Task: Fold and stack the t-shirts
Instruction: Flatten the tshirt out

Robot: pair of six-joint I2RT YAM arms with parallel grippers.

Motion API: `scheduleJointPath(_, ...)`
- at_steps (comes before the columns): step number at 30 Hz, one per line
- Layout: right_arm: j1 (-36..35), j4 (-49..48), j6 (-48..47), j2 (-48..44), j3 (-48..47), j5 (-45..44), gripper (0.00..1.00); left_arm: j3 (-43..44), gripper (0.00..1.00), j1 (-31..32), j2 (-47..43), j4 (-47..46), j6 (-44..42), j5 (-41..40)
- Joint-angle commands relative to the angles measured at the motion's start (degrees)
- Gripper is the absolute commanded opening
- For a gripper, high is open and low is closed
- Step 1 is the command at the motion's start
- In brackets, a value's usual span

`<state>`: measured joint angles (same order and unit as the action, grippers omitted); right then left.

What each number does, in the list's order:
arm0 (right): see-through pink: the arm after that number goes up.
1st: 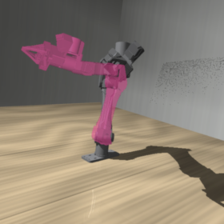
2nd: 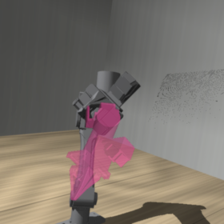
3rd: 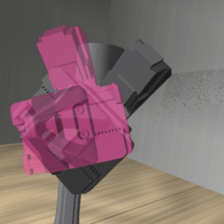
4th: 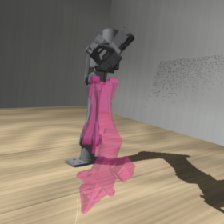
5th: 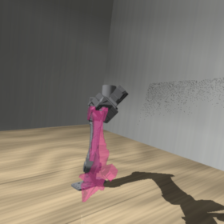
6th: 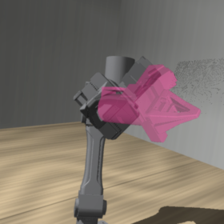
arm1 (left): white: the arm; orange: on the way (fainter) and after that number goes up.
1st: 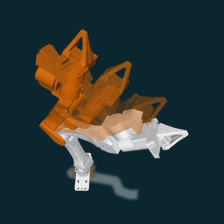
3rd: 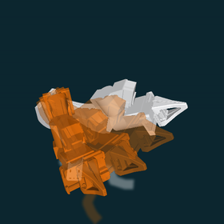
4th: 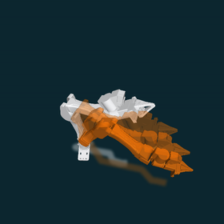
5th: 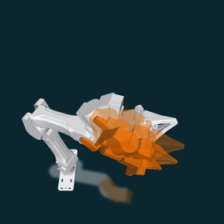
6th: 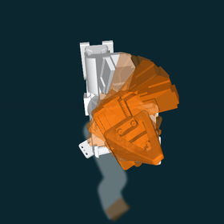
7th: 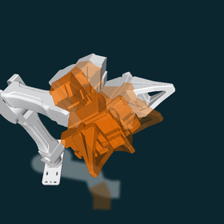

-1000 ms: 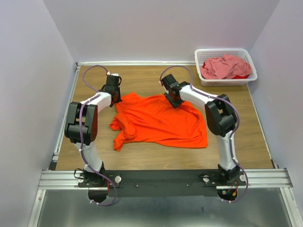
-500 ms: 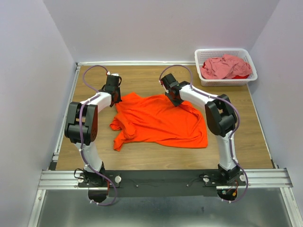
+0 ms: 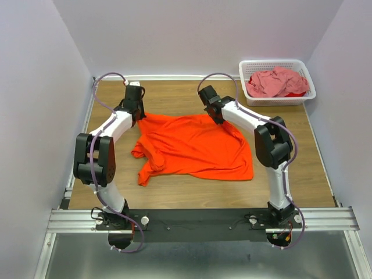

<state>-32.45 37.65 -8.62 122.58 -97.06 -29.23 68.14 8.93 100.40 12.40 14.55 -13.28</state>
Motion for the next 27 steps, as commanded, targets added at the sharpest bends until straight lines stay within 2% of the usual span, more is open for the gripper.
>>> scheduleJointPath(1, 0.98, -0.38, -0.25, -4.72, -4.19, -6.18, 0.01, 5.94, 0.0, -1.72, -3.8, 1.83, 2.41, -3.95)
scheduleJointPath(4, 3.26, -0.65, -1.22, -6.74, -8.49, -10.56, 0.01, 11.91, 0.0, -2.69, -5.91, 2.88, 2.33, -5.7)
scheduleJointPath(12, 8.36, -1.35, -3.15, -13.5, -21.85, -10.4, 0.01, 33.69, 0.0, -6.64, -11.71, 6.76, -0.56, -9.74)
scheduleJointPath(15, 8.72, -2.14, -3.86, -17.37, -24.76, -9.79, 0.01, 37.23, 0.0, -6.91, -16.28, 5.53, -3.63, -11.59)
scheduleJointPath(19, 8.72, -3.54, -3.33, -24.83, -24.06, -6.63, 0.01, 35.76, 0.0, -6.99, -24.62, 0.45, -6.89, -12.74)
scheduleJointPath(23, 8.72, -5.3, -4.55, -35.97, -18.02, 0.47, 0.01, 33.73, 0.0, -6.99, -34.98, -2.46, -9.52, -14.23)
scheduleJointPath(27, 8.63, -6.18, -5.78, -45.29, -12.91, 5.84, 0.01, 33.29, 0.0, -6.99, -41.15, -3.35, -13.39, -13.88)
